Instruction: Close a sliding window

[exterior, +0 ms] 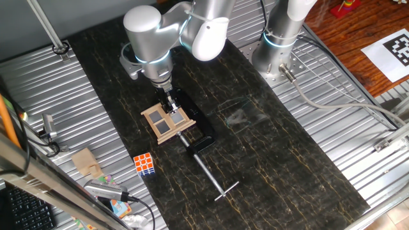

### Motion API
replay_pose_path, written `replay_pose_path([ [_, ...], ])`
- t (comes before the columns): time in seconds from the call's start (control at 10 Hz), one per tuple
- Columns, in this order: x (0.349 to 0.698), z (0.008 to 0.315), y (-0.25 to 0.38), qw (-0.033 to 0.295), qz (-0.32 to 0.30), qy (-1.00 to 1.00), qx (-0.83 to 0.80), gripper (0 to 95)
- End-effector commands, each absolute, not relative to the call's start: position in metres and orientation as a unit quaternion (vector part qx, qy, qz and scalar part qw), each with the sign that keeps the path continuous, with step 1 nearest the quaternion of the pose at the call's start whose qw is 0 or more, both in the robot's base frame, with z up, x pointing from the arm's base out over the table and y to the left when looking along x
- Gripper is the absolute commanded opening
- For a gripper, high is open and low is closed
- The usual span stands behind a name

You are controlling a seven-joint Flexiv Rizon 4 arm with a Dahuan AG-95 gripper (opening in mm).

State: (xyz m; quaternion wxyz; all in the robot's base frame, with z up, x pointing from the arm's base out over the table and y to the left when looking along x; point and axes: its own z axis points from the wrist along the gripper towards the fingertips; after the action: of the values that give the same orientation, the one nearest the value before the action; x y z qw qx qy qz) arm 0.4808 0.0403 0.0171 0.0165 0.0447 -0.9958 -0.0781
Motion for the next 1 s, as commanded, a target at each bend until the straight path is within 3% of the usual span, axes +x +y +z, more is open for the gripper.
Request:
replay_pose_path([
  [0.1,0.4806,0.0170,0.0399,0.017,-0.078,-0.996,0.046,0.0],
  [1.0,0.4794,0.0175,0.0335,0.017,-0.078,-0.996,0.050,0.0],
])
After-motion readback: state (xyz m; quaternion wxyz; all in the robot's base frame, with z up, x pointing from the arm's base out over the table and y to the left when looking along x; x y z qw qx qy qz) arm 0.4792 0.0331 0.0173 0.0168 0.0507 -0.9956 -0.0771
